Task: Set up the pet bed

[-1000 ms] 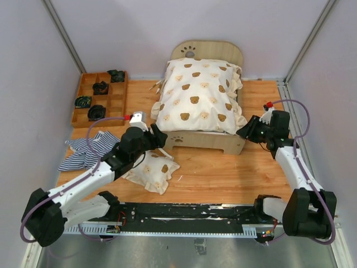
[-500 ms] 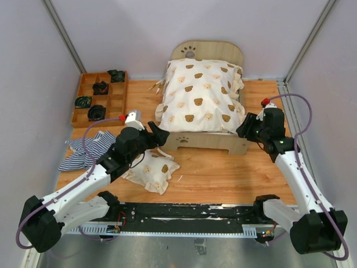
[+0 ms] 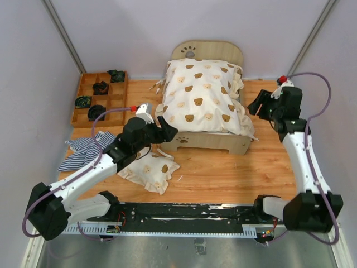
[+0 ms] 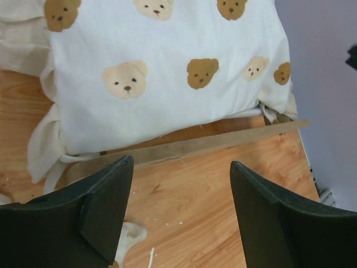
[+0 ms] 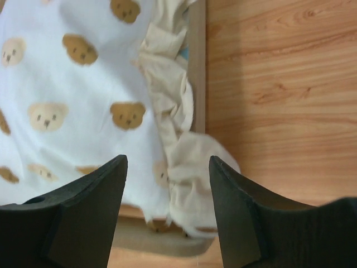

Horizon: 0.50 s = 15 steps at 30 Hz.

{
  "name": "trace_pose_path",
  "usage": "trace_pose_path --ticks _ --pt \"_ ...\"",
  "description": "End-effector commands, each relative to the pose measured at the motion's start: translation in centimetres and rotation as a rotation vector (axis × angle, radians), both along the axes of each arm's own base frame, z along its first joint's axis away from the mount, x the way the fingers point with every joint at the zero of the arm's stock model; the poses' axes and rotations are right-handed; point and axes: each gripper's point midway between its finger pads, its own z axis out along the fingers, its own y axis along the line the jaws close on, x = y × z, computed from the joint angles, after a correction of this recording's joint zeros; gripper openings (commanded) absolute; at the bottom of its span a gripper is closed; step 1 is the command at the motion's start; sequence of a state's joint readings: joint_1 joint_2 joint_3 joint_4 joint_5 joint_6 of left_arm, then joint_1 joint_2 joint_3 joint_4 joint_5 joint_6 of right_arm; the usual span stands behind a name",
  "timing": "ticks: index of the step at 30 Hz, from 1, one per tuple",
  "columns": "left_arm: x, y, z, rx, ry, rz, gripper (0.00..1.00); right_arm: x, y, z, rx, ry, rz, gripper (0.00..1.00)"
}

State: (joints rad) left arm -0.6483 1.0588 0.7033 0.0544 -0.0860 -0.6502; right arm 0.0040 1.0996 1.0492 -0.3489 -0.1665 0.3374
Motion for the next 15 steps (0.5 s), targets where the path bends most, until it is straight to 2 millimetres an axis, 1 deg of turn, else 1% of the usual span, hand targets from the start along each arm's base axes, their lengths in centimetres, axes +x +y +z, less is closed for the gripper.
trace_pose_path --ticks 1,2,5,7,8,10,11,13,15 --pt "-0.9 -2.1 1.2 0.034 -0.026 -0.152 0.74 5.7 -0.9 0.0 0.196 0.024 0.041 0.63" --pt "-1.1 -2.6 1.2 0.046 -0.023 -0.18 0.74 6.6 -1.1 0.2 0.22 0.028 0.046 0.63" --pt "-2.2 -4.1 0.4 0.084 -0.001 -0.25 0.74 10.1 -1.8 -2.3 0.342 0.095 0.048 0.64" --pt "-2.7 -4.9 -0.2 0.094 0.006 -0.274 0.74 12.4 -1.8 -4.0 0.448 0.126 0.077 0.65" --pt "-2.8 -5.1 -0.4 0.097 0.007 -0.282 0.75 13.4 -1.8 -5.1 0.507 0.154 0.093 0.65" --pt "-2.9 -5.4 -0.9 0.099 0.016 -0.294 0.76 15.4 -1.5 -6.5 0.597 0.199 0.139 0.65" --pt "-2.9 -5.5 -1.1 0.102 0.022 -0.293 0.76 16.4 -1.4 -8.0 0.63 0.226 0.145 0.65" --pt "-2.9 -5.7 -1.5 0.103 0.03 -0.301 0.77 18.1 -1.3 -9.8 0.675 0.248 0.149 0.65" --pt "-3.0 -5.9 -1.9 0.101 0.038 -0.309 0.77 19.6 -1.3 -10.4 0.706 0.236 0.17 0.66"
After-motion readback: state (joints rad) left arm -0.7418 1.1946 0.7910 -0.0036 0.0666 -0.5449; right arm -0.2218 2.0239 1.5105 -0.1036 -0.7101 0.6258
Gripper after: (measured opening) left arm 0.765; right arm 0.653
